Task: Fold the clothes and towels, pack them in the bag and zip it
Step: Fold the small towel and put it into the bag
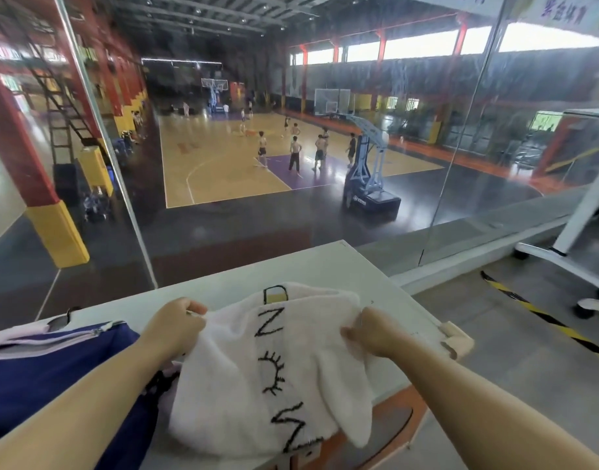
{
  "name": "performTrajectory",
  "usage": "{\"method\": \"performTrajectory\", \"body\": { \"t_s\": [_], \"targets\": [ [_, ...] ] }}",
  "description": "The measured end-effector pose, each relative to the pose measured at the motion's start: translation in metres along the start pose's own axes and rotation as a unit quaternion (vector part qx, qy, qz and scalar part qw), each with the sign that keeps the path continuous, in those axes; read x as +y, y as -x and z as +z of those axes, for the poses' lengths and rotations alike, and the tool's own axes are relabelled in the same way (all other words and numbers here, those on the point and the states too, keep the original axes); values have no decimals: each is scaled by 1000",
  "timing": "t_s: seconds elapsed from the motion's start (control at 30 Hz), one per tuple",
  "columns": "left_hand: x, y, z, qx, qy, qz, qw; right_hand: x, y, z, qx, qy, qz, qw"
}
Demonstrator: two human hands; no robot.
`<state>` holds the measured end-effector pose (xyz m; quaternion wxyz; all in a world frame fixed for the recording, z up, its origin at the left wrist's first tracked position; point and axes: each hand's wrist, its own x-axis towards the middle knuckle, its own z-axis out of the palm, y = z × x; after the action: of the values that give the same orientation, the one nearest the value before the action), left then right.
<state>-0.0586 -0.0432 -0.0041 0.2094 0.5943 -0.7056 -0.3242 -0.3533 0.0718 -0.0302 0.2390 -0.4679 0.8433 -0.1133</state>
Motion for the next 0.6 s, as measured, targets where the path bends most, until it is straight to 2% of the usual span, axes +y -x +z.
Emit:
{"method": "performTrajectory", "body": {
  "t_s": [0.2, 0.47, 0.6],
  "targets": [
    [-6, -1, -1, 18, -30, 53, 998, 4, -9, -1, 74, -92, 9, 993],
    [18, 15, -21, 88, 43, 99, 990, -3, 6, -41, 158, -75, -17, 984],
    [39, 25, -50, 135, 90, 131, 978, -11, 20, -78, 206, -162, -26, 965]
  ]
}}
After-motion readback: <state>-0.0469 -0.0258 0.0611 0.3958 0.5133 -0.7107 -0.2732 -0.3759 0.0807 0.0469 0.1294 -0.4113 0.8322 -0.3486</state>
